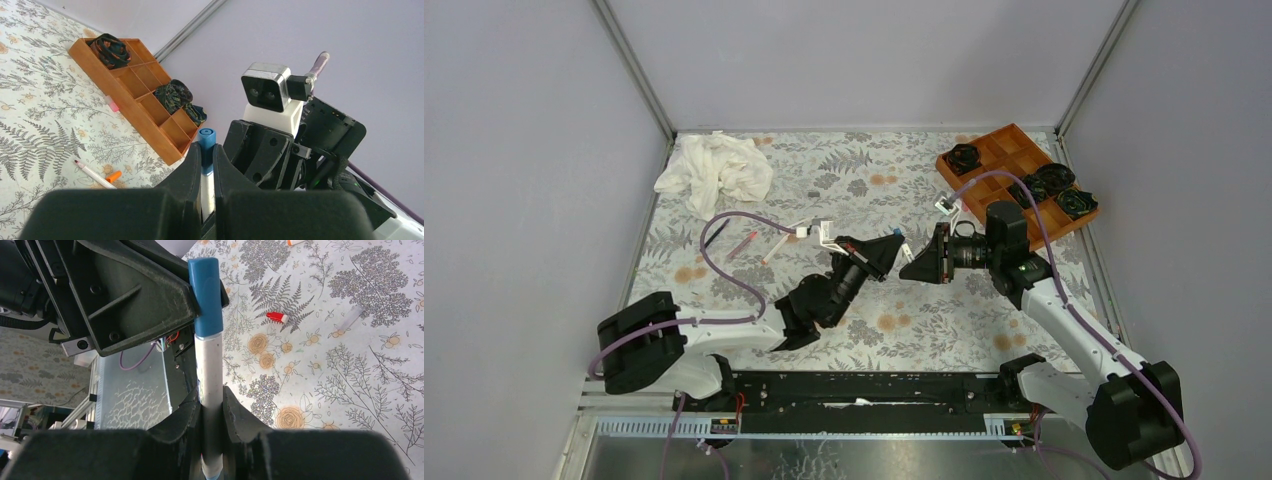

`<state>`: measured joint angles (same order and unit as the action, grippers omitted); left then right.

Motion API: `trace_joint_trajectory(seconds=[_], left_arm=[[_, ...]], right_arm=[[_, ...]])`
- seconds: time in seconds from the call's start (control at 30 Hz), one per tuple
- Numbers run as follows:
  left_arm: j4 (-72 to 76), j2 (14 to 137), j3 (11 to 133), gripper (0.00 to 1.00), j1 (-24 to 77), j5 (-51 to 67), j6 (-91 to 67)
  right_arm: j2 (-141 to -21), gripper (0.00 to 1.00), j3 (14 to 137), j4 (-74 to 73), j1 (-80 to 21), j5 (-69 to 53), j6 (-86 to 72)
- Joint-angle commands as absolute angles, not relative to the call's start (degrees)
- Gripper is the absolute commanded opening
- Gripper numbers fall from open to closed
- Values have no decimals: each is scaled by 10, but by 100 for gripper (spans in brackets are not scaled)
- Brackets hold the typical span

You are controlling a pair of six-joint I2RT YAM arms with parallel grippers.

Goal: Insert the pens into the pen caps
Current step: Insert the pen cap onto the pen.

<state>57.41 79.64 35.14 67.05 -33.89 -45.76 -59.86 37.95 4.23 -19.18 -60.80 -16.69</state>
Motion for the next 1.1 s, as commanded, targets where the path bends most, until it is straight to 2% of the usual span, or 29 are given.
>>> trace_joint_trajectory(seconds=[0.0, 0.23, 0.43, 0.8, 1.07], left_arm=[[585, 798, 345, 0, 715, -209, -472], [524, 737, 341, 0, 715, -267, -472], [475, 746, 372, 4, 715, -267, -487], [458, 749, 383, 18, 715, -256, -496], [438, 737, 382, 33, 715, -254, -499]], right_arm=[[-600, 0, 403, 102, -193, -577, -144], [-599, 0, 401, 102, -193, -587, -137], [-596, 0, 403, 92, -193, -570, -124], [-593, 0, 406, 79, -193, -560, -105], [-592, 0, 407, 75, -194, -555, -102]])
